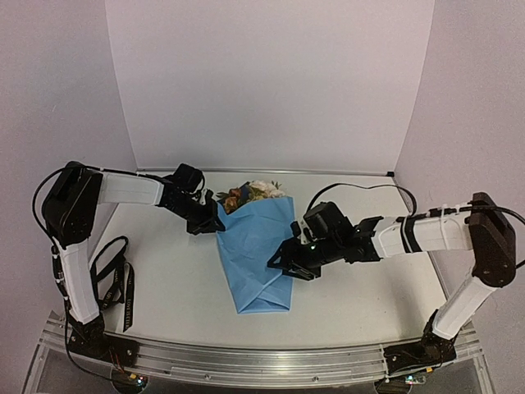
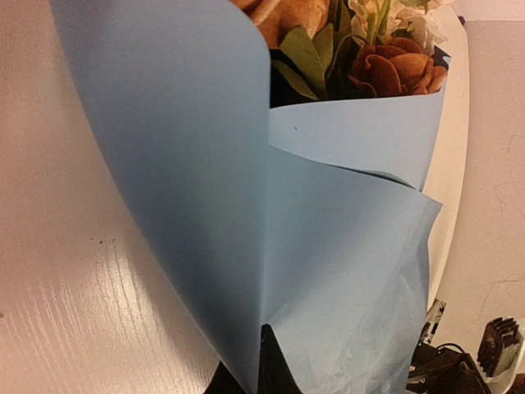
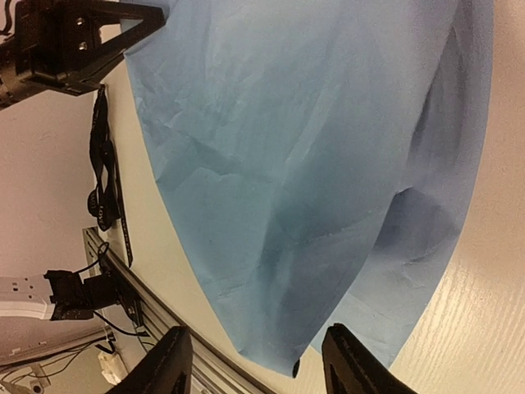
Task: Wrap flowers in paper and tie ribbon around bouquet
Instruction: Press the fold line of the folded wrapping paper.
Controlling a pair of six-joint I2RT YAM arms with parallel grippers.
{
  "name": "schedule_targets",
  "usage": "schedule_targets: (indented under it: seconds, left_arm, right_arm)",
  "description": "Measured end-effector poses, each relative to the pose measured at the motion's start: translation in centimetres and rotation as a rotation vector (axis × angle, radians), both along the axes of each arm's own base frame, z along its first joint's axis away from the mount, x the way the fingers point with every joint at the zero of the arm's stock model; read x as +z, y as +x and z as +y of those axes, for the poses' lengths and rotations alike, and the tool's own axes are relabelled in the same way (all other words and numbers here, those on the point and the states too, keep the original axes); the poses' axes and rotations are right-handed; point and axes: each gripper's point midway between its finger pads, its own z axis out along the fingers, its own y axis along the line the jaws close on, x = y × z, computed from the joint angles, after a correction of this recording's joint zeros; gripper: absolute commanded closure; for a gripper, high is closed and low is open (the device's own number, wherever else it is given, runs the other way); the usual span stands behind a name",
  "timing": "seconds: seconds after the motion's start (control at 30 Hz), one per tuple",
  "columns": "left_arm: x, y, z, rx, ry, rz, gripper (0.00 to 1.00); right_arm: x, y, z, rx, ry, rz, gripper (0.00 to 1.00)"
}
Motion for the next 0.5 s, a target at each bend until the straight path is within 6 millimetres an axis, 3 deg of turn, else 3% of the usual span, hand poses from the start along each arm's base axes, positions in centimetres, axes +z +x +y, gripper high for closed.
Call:
schedule_targets:
  seconds: [0.13, 0.23, 0.4, 0.5]
  left_arm:
    - [-0.2, -0.1, 0.0, -0.008, 0.007, 0.000, 0.98]
    - [-0.3, -0.1, 0.1, -0.012, 0.008, -0.002, 0.89]
    - [-0.3, 0.0, 0.1, -0.016, 0.014, -0.010, 0.57]
    - [-0.1, 0.1, 0.3, -0.020, 0.025, -0.031, 0.47]
  right_arm:
    - [-2.1, 0.2, -0.2, -0.004, -0.038, 0.028, 0.82]
    - [-2.9, 0.7, -0.6, -0.015, -0.065, 0.020, 1.00]
    - [-3.1, 1.5, -1.1, -0.009, -0.098, -0.050, 1.00]
    - [-3.5, 1.9, -1.7, 0.000, -0.137, -0.114, 1.00]
